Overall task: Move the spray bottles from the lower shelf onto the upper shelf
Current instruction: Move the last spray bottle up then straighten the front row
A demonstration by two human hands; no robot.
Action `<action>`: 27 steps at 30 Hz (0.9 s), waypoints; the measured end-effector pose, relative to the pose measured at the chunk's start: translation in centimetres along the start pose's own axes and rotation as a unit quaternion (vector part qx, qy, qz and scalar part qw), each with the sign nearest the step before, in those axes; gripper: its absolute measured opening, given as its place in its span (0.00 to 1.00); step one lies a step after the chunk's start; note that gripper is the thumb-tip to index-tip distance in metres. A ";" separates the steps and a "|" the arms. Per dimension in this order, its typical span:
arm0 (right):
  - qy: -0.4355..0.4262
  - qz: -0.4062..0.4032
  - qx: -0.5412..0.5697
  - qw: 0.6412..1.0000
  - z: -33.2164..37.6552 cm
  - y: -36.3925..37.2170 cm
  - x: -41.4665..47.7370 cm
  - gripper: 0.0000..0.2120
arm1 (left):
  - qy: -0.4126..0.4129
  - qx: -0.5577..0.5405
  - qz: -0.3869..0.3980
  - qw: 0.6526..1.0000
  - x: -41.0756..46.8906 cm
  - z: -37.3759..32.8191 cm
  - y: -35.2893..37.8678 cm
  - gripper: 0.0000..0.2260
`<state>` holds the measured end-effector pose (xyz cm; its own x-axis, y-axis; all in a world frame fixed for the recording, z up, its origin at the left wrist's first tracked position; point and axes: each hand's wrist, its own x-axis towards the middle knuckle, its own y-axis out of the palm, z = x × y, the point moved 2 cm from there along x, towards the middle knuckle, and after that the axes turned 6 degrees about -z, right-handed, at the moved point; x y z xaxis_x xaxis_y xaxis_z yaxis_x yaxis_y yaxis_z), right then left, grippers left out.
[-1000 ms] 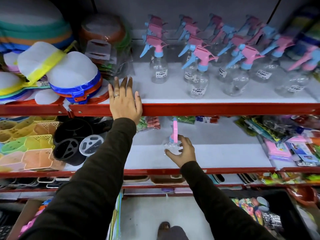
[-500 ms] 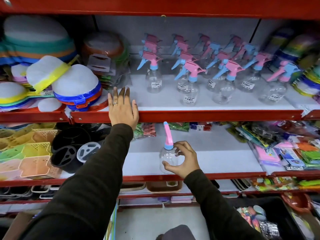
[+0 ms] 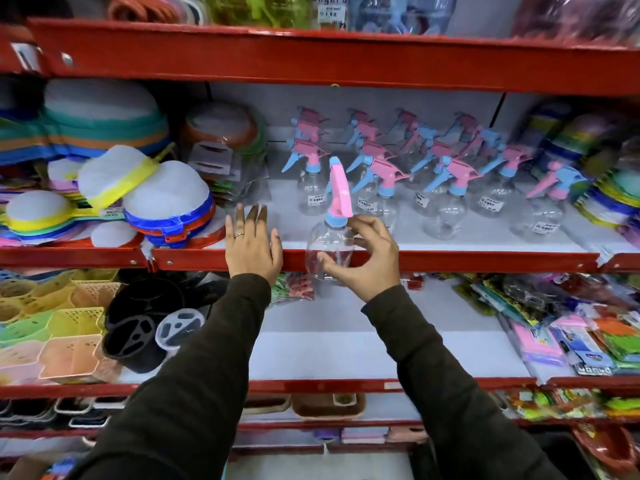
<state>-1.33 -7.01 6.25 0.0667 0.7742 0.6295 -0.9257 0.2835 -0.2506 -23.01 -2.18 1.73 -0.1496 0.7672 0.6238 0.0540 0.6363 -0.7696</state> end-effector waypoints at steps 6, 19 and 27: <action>0.021 0.001 -0.005 1.000 -0.3 2.7 4.5 0.30 | 0.000 0.004 -0.002 1.000 0.1 0.1 0.1 0.28; 0.068 0.056 -0.091 0.992 -3.6 6.0 6.2 0.29 | 0.004 -0.005 -0.019 1.000 0.1 0.0 -0.1 0.26; 0.089 0.037 -0.099 0.990 -3.7 6.4 5.7 0.36 | 0.004 0.004 -0.017 1.000 0.0 0.0 -0.1 0.26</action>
<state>-5.47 1.32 5.56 0.0823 0.8798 0.4682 -0.8401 0.3140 -0.4424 -22.97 -2.20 1.82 -0.1442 0.7455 0.6507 0.0418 0.6615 -0.7487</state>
